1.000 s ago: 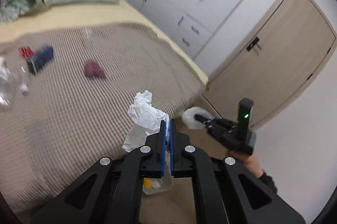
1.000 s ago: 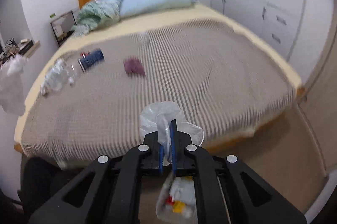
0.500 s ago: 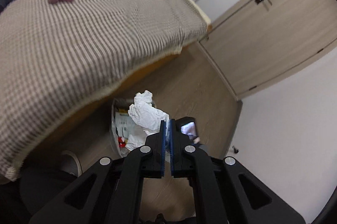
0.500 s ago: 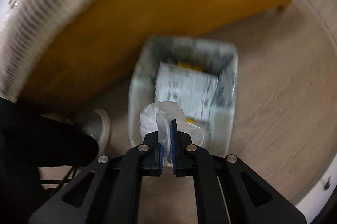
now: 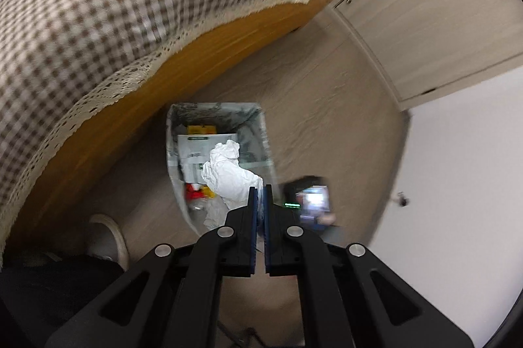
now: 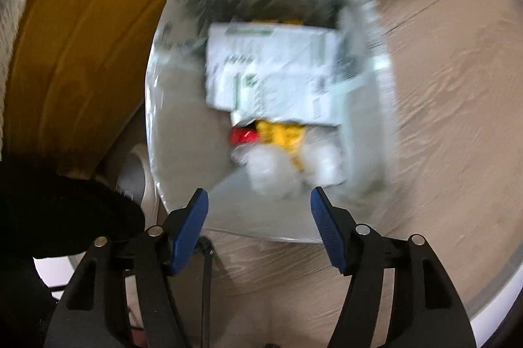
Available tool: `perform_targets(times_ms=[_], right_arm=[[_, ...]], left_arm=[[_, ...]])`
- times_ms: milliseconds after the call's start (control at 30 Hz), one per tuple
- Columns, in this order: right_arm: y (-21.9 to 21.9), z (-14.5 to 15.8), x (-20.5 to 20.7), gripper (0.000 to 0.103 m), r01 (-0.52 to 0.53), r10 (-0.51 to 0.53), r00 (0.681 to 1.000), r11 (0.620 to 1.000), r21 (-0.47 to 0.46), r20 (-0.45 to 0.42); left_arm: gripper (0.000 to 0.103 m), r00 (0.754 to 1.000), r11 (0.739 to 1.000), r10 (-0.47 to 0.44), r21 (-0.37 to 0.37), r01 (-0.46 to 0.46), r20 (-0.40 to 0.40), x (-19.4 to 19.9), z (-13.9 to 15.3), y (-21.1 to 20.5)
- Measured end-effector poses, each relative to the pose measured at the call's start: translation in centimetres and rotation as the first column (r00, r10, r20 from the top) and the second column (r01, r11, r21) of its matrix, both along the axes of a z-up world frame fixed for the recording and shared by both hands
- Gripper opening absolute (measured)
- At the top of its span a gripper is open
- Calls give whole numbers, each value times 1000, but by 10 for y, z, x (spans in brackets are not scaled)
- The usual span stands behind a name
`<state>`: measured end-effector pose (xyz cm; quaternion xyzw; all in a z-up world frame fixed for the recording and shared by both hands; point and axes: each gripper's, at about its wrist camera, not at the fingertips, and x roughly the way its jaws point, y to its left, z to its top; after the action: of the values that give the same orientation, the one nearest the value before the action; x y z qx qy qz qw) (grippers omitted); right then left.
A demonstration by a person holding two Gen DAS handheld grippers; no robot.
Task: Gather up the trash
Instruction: 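Open both grippers over the bin, dropping the tissue and bag, then move both grippers back over the bed toward the bottles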
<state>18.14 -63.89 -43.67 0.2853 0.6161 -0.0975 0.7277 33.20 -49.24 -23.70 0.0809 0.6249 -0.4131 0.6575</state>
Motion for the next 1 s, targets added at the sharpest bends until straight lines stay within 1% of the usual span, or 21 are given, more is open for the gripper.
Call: perform_targets(times_ms=[67, 100, 167, 233, 267, 300, 333, 367, 400, 467, 567, 633, 700, 833, 900, 1000], right_arm=[[-13, 13, -12, 63, 51, -51, 998, 999, -15, 29], [-19, 23, -23, 64, 89, -88, 994, 996, -15, 57], [-26, 34, -34, 66, 135, -134, 988, 991, -7, 83], [-29, 41, -48, 66, 176, -176, 979, 984, 1, 107], [-30, 42, -51, 66, 189, -188, 976, 982, 2, 113], [-31, 44, -56, 66, 206, -205, 972, 979, 5, 116], [-32, 44, -60, 66, 218, -218, 969, 976, 14, 115], [-32, 43, -62, 66, 224, -225, 968, 974, 20, 113], [-31, 42, -64, 66, 233, -234, 966, 972, 26, 107], [-30, 41, -65, 66, 231, -233, 968, 973, 28, 97], [-27, 39, -62, 66, 214, -215, 973, 977, 20, 81], [-24, 38, -58, 66, 202, -202, 977, 979, 17, 72], [-21, 40, -52, 66, 192, -192, 979, 981, 7, 70], [-14, 52, -40, 66, 167, -165, 982, 986, -10, 90], [-11, 61, -35, 66, 156, -153, 983, 987, -23, 99], [-5, 76, -28, 66, 135, -129, 985, 989, -53, 110]], left_arm=[[0, 1000, 999, -17, 28, 18, -22, 1, -24, -17], [0, 999, 999, -23, 34, 23, -28, 0, -31, -22], [0, 998, 998, -46, 40, 48, -44, 1, -49, -39], [0, 998, 998, -54, 30, 55, -34, 4, -64, -56], [1, 997, 997, -73, 10, 73, -30, 6, -72, -67], [9, 996, 997, -79, 4, 79, -40, 7, -81, -75], [24, 996, 996, -79, 32, 80, -39, 9, -92, -84], [64, 998, 992, -60, 107, 61, -15, 14, -105, -92], [72, 999, 989, -38, 141, 37, 6, 17, -111, -92], [72, 1000, 988, -2, 153, -3, 27, 23, -121, -89], [72, 999, 991, 45, 127, -41, -27, 30, -125, -73], [72, 998, 992, 51, 117, -46, -38, 30, -121, -58], [72, 999, 994, 33, 107, -30, -28, 30, -112, -45], [72, 1000, 995, 18, 95, -20, 16, 30, -96, -25], [72, 999, 998, 16, 67, -19, 35, 29, -84, -18], [72, 998, 1000, 11, -1, -11, 63, 25, -52, -8]])
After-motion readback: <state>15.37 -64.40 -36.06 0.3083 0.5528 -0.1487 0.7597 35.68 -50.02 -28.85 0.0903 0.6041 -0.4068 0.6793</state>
